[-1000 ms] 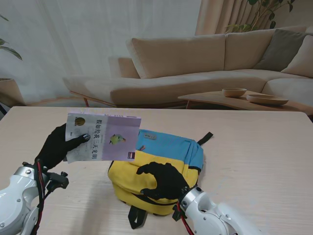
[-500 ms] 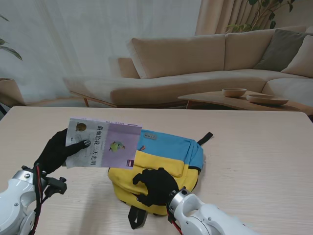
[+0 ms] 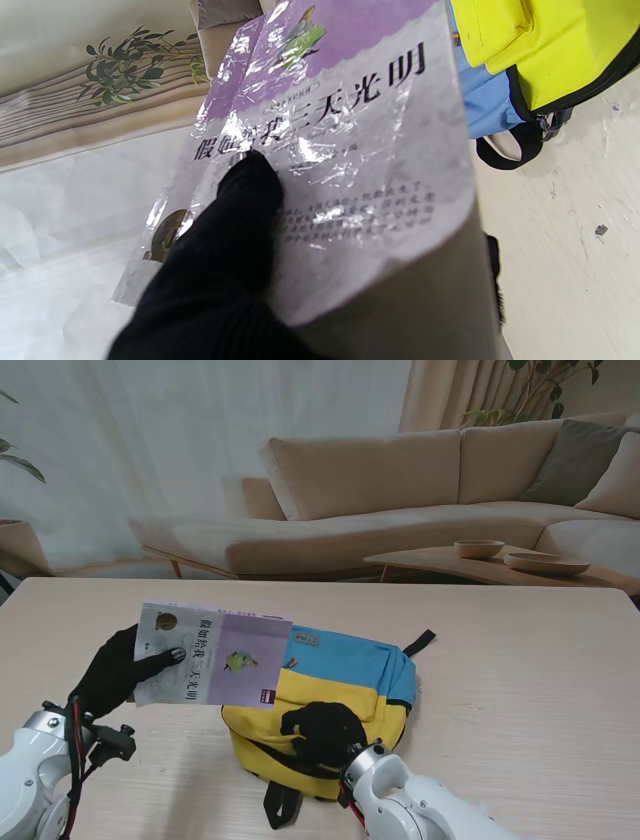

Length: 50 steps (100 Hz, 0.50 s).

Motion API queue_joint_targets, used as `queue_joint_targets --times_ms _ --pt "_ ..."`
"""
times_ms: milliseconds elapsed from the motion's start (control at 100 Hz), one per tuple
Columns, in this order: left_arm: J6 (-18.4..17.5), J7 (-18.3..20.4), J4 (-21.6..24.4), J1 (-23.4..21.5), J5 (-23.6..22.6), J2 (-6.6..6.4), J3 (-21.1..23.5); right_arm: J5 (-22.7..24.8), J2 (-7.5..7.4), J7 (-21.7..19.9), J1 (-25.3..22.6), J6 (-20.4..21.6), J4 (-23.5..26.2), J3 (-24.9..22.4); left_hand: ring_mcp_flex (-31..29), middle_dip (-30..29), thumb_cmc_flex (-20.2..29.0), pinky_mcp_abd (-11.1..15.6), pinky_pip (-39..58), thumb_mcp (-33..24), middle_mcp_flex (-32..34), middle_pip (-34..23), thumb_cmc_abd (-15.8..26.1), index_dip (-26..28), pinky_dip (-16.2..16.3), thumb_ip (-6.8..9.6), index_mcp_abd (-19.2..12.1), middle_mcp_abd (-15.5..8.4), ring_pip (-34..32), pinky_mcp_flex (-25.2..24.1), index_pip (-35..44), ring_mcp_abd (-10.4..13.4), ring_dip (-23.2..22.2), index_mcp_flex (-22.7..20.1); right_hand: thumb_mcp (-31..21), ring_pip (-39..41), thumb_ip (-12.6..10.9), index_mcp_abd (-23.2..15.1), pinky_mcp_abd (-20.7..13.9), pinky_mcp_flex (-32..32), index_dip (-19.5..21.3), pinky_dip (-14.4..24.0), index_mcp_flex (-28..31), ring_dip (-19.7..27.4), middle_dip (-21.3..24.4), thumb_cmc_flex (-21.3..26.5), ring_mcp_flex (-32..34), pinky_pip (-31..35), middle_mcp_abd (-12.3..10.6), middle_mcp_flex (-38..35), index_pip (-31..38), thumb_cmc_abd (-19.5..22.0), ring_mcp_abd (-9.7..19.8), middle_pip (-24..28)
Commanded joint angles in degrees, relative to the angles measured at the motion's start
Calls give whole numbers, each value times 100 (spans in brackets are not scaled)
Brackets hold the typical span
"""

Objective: Pack books into the school bag then zip close the school bag

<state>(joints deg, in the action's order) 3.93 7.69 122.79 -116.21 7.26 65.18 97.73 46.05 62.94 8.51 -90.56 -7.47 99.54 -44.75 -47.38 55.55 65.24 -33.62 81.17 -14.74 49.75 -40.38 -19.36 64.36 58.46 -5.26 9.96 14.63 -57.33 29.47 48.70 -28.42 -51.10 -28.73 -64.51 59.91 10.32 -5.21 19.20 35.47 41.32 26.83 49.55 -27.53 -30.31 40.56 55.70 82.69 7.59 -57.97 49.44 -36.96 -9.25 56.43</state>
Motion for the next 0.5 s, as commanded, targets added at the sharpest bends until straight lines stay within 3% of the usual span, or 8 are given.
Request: queue_joint_targets --times_ms 0,50,120,490 --pt "-40 110 209 -109 -5 10 38 -33 107 -24 -62 -111 126 2 -199 301 872 -105 315 -818 313 -783 914 1063 158 260 -1250 -410 -366 50 1298 -58 -106 -1073 -243 640 -371 -629 38 98 1394 262 447 -250 -387 793 232 509 23 101 1352 488 164 583" --pt "-35 137 283 -172 -19 4 69 -104 145 73 -71 -164 155 -24 -198 301 872 -96 328 -816 303 -778 920 1064 163 262 -1250 -407 -371 58 1294 -61 -108 -1065 -423 986 -466 -664 56 163 1772 389 472 -352 -527 900 314 704 -16 52 1621 475 248 906" --pt "-25 181 391 -281 -62 -7 121 -162 170 122 -73 -193 213 -83 -221 308 873 -70 356 -792 304 -786 927 1069 171 263 -1265 -416 -395 83 1290 -43 -115 -1059 -541 1207 -513 -705 44 171 1951 470 472 -410 -645 903 365 808 -19 29 1753 457 315 1078" --pt "14 303 905 -1001 -272 -20 453 -307 289 334 67 -548 448 -382 -275 325 872 -41 455 -758 313 -836 971 1097 196 309 -1265 -412 -488 188 1277 4 -146 -1018 -527 1445 -582 -756 36 138 2068 582 465 -470 -841 870 361 932 -6 17 1805 517 362 1177"
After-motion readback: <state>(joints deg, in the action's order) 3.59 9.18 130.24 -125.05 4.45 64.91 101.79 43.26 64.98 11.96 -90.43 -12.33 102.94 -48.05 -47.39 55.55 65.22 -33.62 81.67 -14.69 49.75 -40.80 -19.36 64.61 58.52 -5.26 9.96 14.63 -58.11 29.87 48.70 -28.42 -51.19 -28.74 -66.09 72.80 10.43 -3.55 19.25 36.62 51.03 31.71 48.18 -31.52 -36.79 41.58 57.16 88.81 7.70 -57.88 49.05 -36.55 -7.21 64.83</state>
